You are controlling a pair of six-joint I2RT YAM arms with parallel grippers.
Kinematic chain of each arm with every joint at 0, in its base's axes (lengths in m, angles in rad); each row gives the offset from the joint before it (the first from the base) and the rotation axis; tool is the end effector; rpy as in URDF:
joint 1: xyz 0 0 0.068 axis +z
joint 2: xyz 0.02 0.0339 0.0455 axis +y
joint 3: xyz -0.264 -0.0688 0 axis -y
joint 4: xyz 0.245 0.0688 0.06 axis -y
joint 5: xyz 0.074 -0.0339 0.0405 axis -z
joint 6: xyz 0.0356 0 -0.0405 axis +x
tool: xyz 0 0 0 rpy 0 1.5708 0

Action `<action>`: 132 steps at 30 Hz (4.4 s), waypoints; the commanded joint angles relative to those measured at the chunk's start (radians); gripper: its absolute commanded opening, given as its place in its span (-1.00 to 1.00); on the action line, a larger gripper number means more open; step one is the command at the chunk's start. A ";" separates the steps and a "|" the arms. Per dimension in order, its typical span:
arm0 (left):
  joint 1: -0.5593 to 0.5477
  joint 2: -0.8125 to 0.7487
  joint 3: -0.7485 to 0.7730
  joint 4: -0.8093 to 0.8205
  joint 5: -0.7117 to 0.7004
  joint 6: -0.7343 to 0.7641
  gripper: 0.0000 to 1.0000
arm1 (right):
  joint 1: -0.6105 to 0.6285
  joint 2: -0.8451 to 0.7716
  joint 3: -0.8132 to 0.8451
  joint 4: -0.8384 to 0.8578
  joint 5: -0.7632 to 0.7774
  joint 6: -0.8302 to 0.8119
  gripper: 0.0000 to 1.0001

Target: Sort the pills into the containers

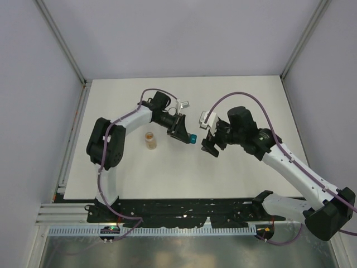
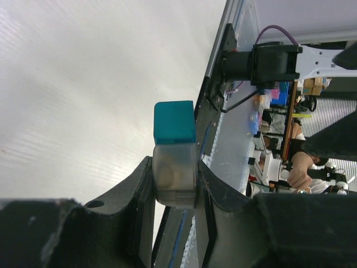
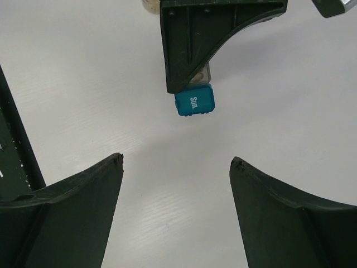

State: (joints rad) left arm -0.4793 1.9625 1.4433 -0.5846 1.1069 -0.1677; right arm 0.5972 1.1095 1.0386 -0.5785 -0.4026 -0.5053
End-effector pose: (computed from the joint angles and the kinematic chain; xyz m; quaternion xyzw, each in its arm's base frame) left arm 0.3436 -0.2144 0.2077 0.2486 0.7987 -0.5474 0.0241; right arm 0.1874 0.1443 0.3278 -0.5354 0.7011 0.1989 0.4269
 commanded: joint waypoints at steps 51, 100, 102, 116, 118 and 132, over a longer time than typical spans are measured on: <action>-0.065 0.346 0.178 0.042 -0.114 -0.115 -0.61 | -0.108 -0.120 -0.203 0.210 0.018 0.011 0.69; -0.061 0.332 0.223 -0.084 -0.259 -0.021 0.01 | -0.122 -0.137 -0.207 0.210 0.011 0.010 0.72; -0.059 0.329 0.224 -0.089 -0.268 -0.019 0.01 | -0.122 -0.137 -0.207 0.210 0.011 0.011 0.72; -0.053 0.312 0.227 -0.104 -0.302 -0.004 0.04 | -0.123 -0.139 -0.207 0.209 0.011 0.008 0.73; -0.053 0.312 0.224 -0.104 -0.303 -0.004 0.04 | -0.123 -0.137 -0.207 0.210 0.010 0.010 0.73; -0.053 0.283 0.212 -0.106 -0.326 0.011 0.07 | -0.122 -0.131 -0.207 0.209 0.011 0.010 0.73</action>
State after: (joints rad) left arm -0.5400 2.2784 1.6642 -0.6827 0.8848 -0.2047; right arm 0.4801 0.9943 0.8253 -0.4118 -0.3859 -0.4938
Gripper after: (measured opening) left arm 0.528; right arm 0.867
